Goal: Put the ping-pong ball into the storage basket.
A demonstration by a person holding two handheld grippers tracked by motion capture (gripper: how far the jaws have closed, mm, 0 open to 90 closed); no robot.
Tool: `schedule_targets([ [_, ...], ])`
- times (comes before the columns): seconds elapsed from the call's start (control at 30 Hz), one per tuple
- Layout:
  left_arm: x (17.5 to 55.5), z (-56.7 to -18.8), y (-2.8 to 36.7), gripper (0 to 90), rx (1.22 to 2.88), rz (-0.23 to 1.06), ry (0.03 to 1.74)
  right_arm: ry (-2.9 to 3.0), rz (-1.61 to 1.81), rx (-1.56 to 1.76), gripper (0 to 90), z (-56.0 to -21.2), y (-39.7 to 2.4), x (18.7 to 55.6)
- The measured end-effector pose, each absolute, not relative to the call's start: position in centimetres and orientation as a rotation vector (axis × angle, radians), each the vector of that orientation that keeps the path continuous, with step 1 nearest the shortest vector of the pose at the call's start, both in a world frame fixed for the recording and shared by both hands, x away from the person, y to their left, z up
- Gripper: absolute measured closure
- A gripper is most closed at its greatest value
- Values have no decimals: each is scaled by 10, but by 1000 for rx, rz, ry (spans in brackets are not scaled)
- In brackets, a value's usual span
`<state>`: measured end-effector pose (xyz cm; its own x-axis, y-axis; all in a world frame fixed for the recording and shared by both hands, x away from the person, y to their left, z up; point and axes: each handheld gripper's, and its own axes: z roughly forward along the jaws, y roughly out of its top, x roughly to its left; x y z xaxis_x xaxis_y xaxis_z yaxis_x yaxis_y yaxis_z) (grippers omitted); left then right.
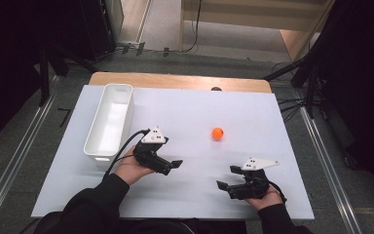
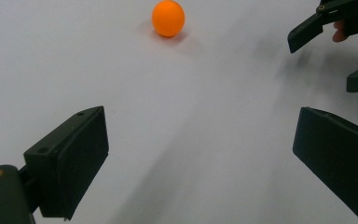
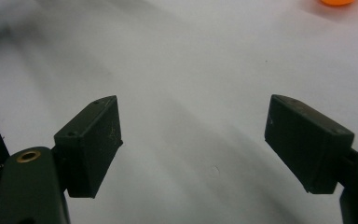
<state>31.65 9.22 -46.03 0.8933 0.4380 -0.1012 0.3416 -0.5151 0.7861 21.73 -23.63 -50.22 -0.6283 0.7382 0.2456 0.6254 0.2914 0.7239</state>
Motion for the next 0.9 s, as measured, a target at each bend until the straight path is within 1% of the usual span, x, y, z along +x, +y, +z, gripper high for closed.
schedule_targets([
  [0.13,320,-457,93,39,2127,118,575,2416,1256,1283,171,-502,-236,217],
  [0.9,337,-456,80,39,2131,108,580,2408,1259,1277,171,-502,-237,218],
])
